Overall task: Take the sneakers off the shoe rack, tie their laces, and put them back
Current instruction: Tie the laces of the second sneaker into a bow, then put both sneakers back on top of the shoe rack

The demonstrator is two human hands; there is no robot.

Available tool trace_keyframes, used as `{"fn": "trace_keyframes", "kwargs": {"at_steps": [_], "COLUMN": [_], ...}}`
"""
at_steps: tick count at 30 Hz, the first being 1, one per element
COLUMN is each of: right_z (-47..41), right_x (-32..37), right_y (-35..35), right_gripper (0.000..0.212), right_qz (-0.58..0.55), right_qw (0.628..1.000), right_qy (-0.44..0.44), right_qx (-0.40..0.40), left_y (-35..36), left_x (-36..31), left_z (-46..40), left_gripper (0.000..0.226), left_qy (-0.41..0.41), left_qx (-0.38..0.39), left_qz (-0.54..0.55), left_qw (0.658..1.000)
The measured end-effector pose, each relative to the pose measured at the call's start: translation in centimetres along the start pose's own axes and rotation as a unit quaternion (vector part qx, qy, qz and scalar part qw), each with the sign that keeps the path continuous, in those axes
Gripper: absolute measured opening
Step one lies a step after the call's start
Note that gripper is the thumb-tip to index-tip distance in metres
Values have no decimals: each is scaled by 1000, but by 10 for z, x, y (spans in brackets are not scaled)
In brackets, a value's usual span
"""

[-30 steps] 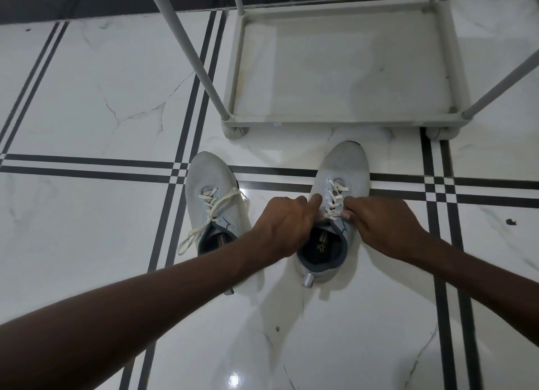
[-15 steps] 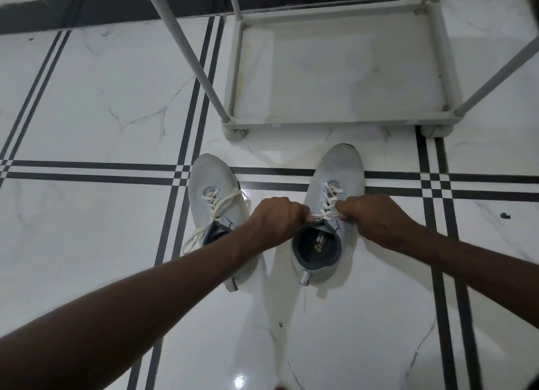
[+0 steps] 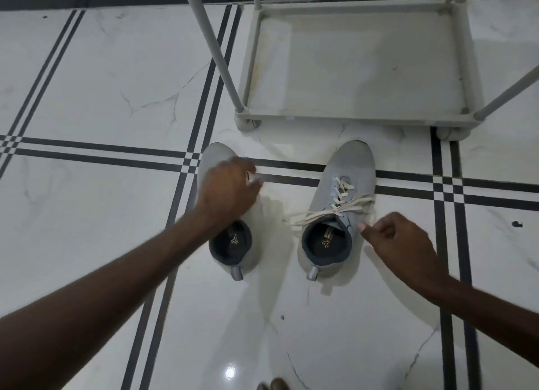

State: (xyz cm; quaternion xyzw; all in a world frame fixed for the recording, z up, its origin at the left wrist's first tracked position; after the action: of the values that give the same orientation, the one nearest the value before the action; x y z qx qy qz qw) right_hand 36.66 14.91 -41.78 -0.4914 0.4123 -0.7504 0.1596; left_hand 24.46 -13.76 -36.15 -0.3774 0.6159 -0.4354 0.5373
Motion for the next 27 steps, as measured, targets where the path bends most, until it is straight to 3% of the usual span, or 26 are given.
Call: {"fn": "trace_keyframes", "kwargs": {"at_steps": [1,3,5,7,8,11,15,22,27], "right_z": [4,5,2,-3,-5,-9,-13,-8,6], "right_x": [-4,-7,0,8,12,23,45,74,107], "right_y": [7,23,35,45,49,58,65,78,51], "right_gripper": [48,61,66,67,70,73,42,30,26], "right_qz": [-5,-45,-110,-131,-120,-38,-13,35,62], "right_qw": [997,983,964,960,965,980,983,983,977], "right_qy": [60,132,179,176,159,95,47,-39,-62], "right_qx": [48,120,164,175,173,168,177,178,192], "left_y": [-7,-16,-12,-3,3,21,31,32,-17], "left_x": [18,54,77,92,99,108,98,89,85], "left_z": [2,14,37,61,70,85,92,99,98], "left_gripper": [49,64,58,72,76,70,55,57,59], "left_qy": [-48,-178,-288,-312,-310,-300,-317,-293,-294], "left_qx": [3,77,212,305,314,232,131,106,108], "left_qz": [-23,1,122,198,211,203,213,223,241], "left_qw": [999,981,926,878,872,902,915,924,919]}}
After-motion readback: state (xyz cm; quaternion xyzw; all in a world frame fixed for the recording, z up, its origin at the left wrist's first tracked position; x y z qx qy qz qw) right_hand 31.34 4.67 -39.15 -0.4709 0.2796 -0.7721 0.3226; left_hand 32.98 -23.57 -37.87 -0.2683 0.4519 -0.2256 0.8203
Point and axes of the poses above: each hand's wrist, its own z-axis away from the middle knuckle, its own y-axis out of the palm, x = y × z, the point moved 4 cm from there along -z, towards the middle knuckle, and after that the axes turned 14 degrees about -x, right-handed, at the moved point
